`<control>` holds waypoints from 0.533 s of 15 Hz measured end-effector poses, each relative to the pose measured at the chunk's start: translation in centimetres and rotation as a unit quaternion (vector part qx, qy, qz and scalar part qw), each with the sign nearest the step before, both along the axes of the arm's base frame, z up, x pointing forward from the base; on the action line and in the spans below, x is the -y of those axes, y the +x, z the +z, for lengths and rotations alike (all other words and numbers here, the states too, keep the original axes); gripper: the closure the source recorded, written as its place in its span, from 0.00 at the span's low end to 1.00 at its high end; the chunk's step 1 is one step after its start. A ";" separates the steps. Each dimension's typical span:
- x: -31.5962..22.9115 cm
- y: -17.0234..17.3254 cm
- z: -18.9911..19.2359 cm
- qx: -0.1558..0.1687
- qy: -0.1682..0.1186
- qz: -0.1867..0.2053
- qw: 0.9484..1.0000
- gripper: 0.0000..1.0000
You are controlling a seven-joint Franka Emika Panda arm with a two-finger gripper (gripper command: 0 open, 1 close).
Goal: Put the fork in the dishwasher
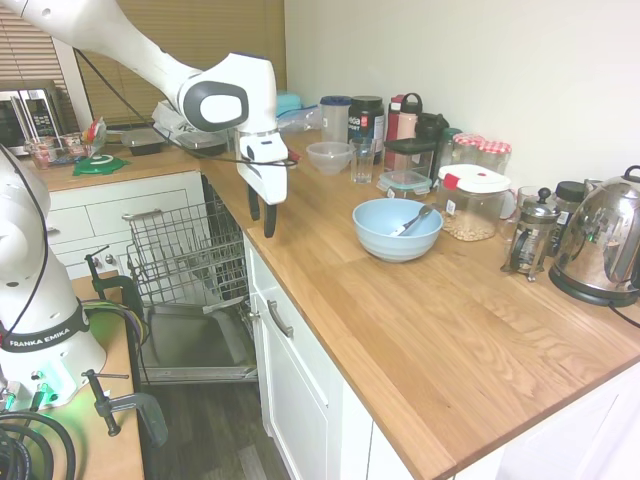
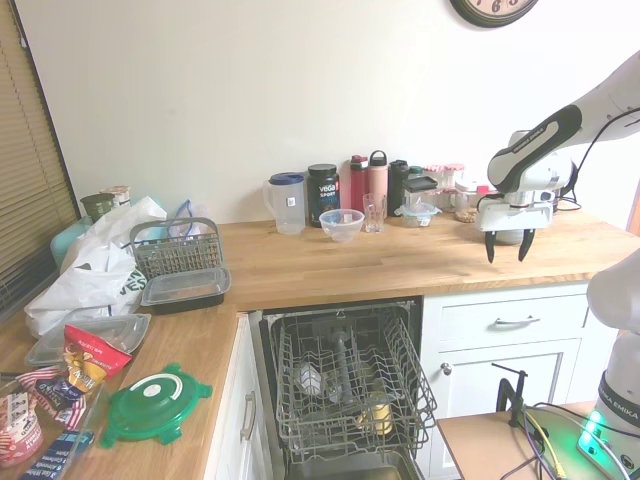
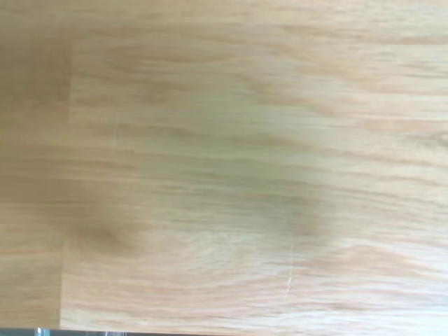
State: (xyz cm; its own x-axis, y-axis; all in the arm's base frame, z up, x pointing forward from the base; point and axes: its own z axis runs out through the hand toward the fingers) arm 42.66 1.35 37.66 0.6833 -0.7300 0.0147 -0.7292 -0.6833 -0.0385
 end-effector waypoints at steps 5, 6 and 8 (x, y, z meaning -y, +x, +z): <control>0.7 0.1 0.8 0.010 -0.013 -0.010 1.000 0.00; 1.6 0.0 1.7 0.020 -0.016 -0.014 1.000 0.00; 3.6 -0.6 4.4 0.044 -0.012 -0.012 0.999 0.00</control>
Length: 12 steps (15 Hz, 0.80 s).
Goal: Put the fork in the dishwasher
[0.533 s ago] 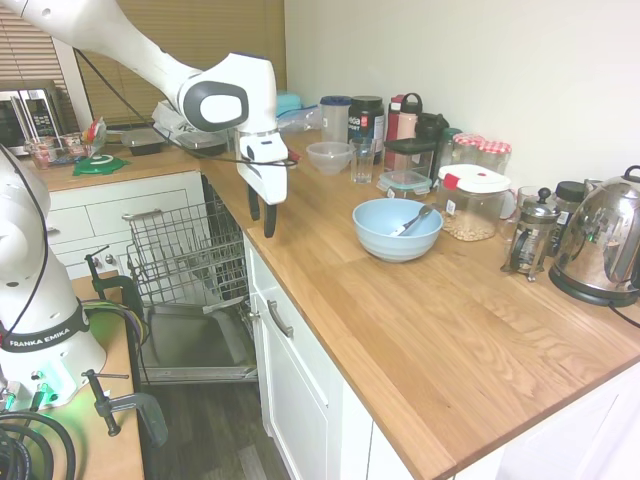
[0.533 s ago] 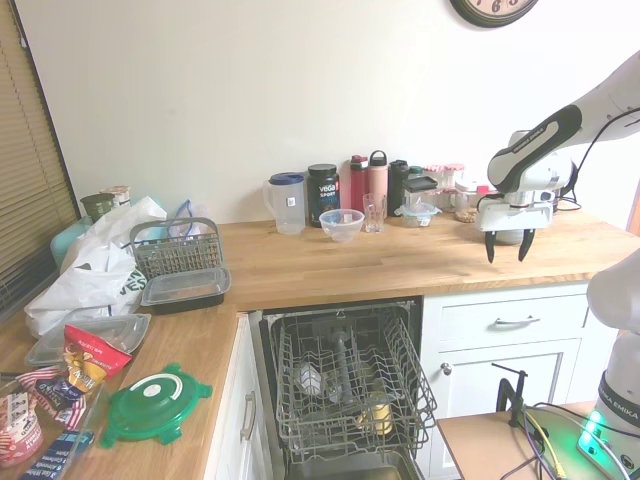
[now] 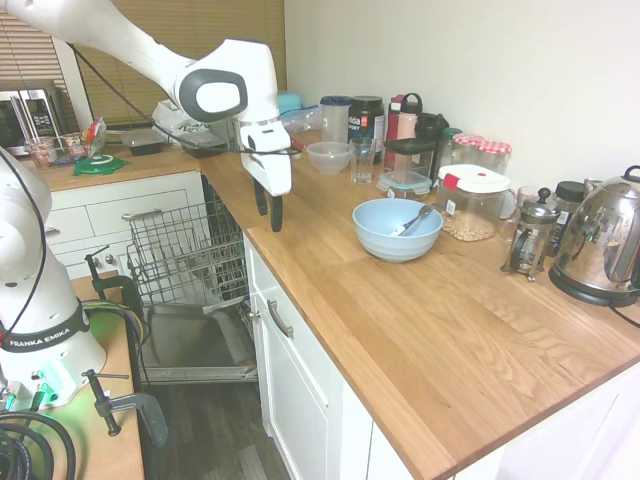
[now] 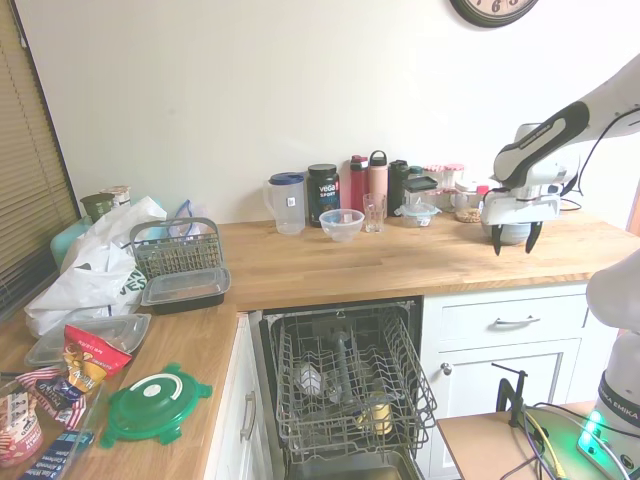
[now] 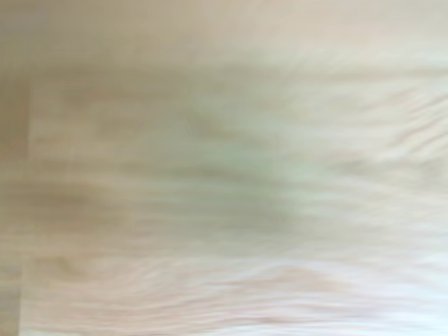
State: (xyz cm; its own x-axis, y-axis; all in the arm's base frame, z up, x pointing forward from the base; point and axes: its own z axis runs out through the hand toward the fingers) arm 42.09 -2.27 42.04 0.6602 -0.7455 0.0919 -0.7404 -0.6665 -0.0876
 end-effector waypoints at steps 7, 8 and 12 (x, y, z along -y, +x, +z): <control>6.7 5.1 9.0 0.055 0.035 0.005 0.998 0.00; 6.9 7.1 9.0 0.051 0.041 0.009 0.998 0.00; 7.6 15.2 6.0 0.017 0.057 0.013 0.998 0.00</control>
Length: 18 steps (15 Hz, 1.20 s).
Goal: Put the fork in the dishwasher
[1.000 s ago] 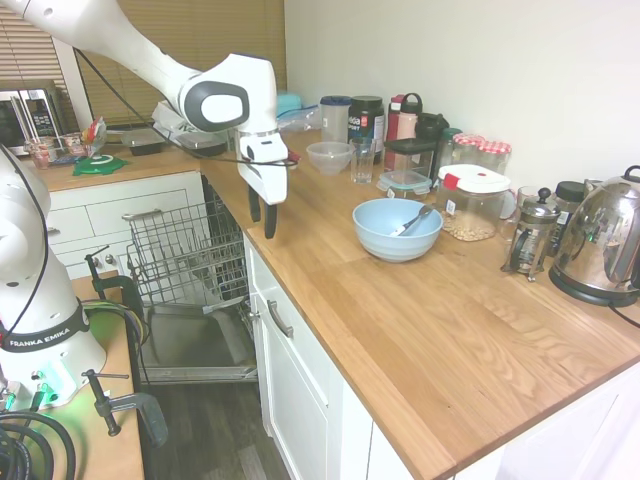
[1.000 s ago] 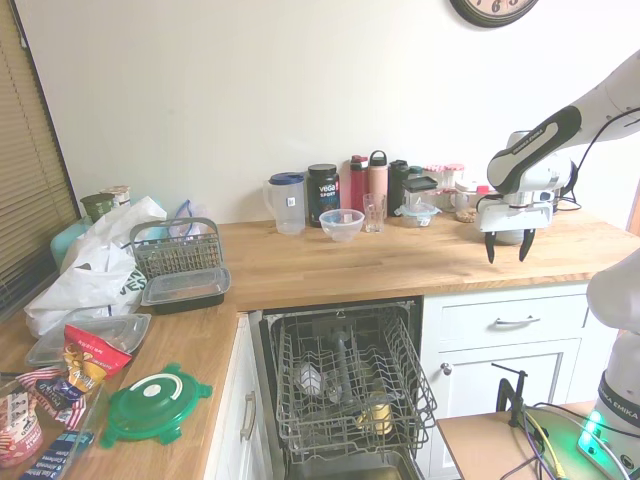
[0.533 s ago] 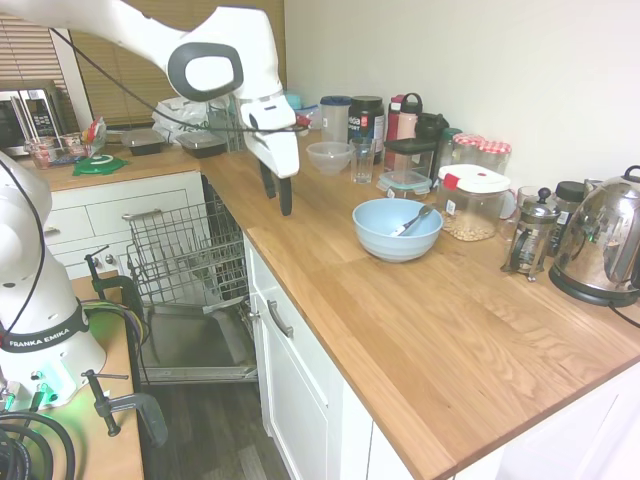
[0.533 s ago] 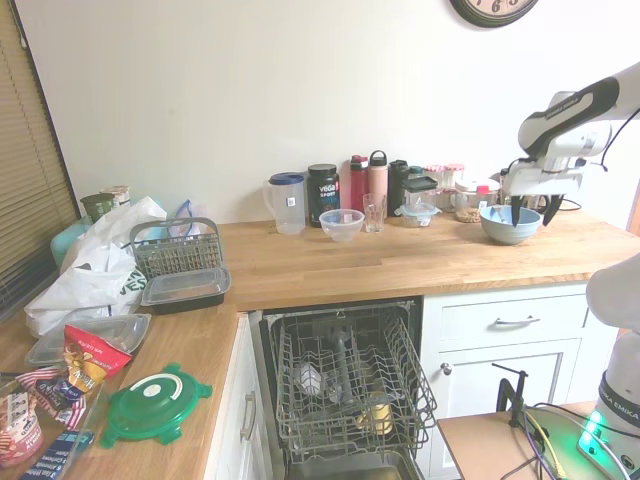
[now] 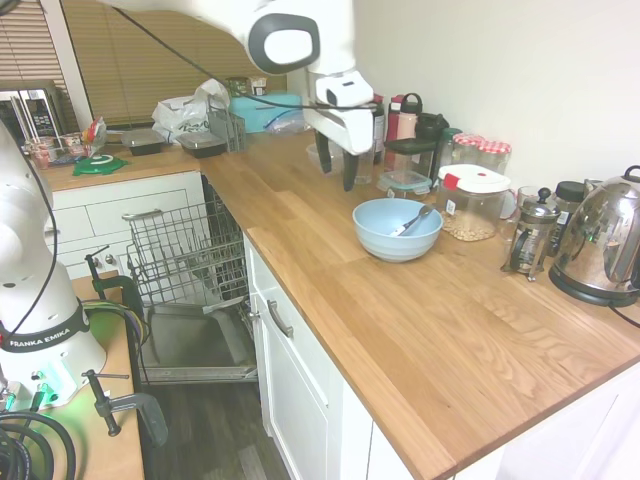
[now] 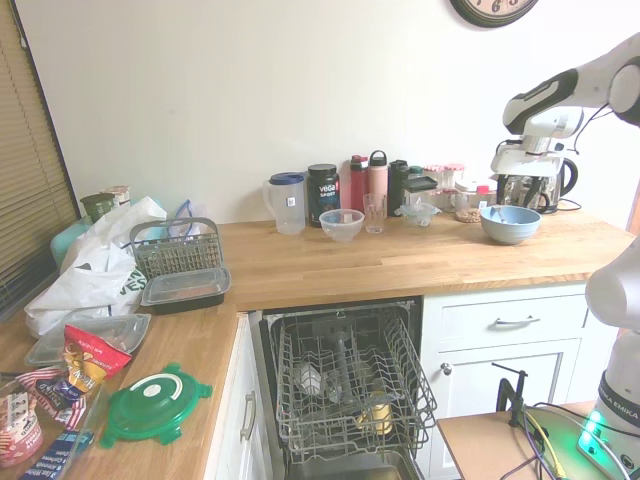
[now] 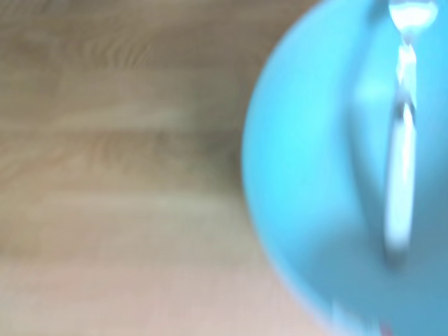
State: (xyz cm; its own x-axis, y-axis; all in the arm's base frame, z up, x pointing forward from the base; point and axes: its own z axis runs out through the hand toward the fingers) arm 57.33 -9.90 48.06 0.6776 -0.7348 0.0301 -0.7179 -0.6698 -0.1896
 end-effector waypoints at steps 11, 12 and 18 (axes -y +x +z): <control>5.1 9.7 -11.0 -0.083 0.012 -0.027 0.996 1.00; 5.1 10.2 -11.7 -0.087 0.011 -0.026 0.996 1.00; 5.4 11.1 -11.9 -0.085 0.009 -0.026 0.996 1.00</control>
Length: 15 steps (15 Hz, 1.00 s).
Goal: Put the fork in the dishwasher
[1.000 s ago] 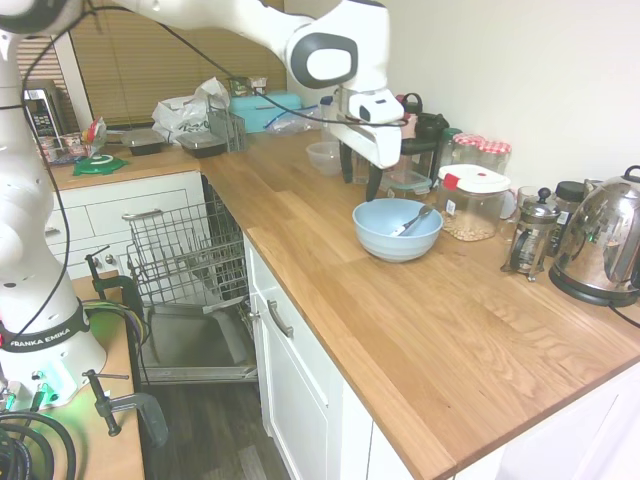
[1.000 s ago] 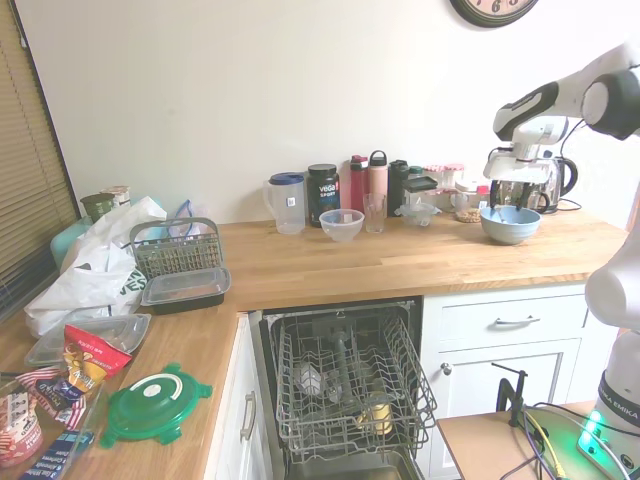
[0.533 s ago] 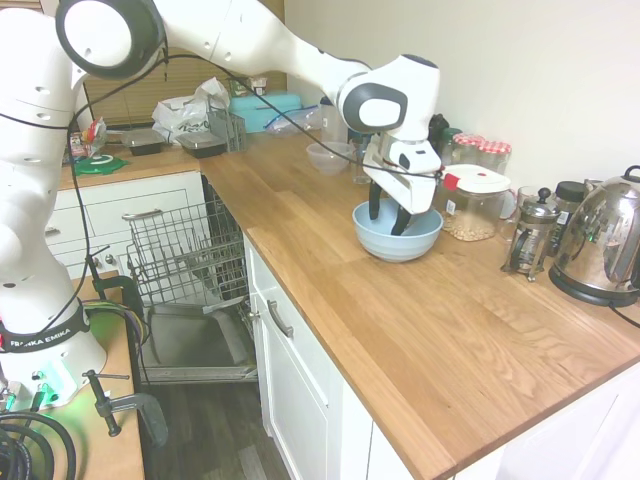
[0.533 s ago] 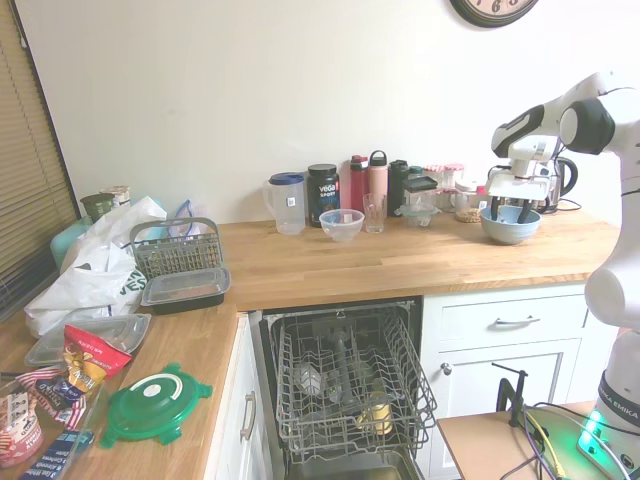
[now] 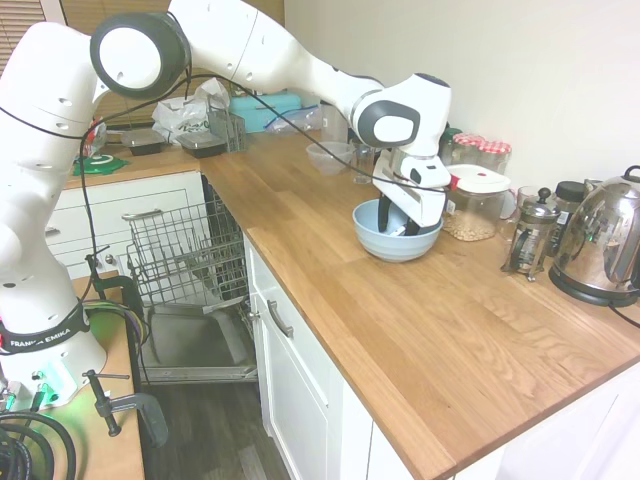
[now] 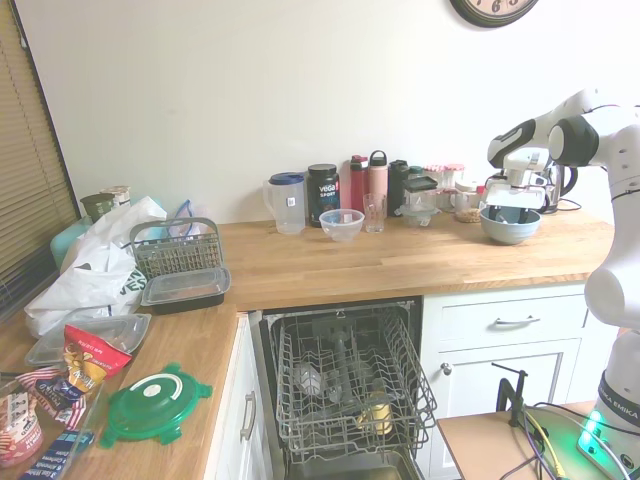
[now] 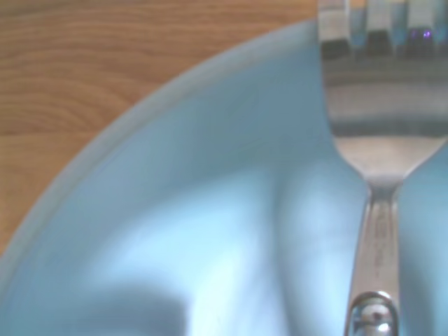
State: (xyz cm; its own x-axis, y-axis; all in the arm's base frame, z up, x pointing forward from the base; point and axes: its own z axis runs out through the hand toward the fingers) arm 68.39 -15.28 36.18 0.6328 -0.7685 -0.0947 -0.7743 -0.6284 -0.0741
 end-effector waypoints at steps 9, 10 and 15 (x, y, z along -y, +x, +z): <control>-0.1 -0.3 1.4 0.000 0.001 0.007 1.000 1.00; -0.1 -0.4 1.4 -0.002 0.002 0.008 1.000 1.00; -0.2 -0.4 1.4 -0.005 -0.001 0.009 1.000 1.00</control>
State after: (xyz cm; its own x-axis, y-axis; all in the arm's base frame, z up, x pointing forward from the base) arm 67.96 -15.13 37.55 0.6463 -0.7566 -0.0998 -0.7630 -0.6431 -0.0657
